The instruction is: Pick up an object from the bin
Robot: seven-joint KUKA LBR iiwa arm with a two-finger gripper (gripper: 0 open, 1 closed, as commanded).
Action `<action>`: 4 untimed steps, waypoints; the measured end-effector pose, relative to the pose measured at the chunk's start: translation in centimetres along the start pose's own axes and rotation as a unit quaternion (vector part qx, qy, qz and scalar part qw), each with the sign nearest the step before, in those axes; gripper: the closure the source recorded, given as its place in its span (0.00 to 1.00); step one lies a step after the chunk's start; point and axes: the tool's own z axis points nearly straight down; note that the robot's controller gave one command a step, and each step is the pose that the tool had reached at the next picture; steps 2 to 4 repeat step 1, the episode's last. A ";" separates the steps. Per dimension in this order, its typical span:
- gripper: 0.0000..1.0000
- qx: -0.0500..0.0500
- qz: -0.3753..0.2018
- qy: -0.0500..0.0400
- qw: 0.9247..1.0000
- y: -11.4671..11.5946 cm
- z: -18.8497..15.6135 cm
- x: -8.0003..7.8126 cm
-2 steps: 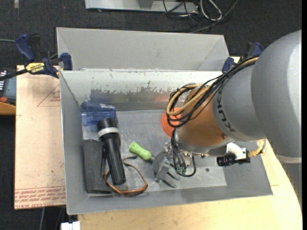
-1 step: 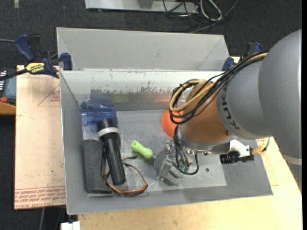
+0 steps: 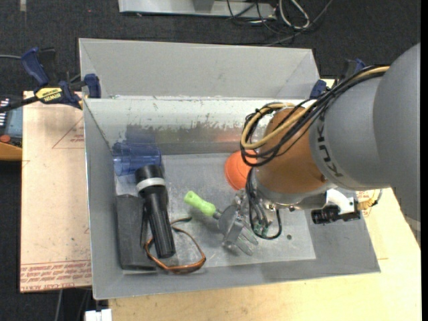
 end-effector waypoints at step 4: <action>1.00 -0.001 0.000 -0.001 1.000 0.0 -2.2 0.0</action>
Offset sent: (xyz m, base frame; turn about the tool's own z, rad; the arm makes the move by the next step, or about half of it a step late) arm 0.0004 0.0003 0.0559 -0.0004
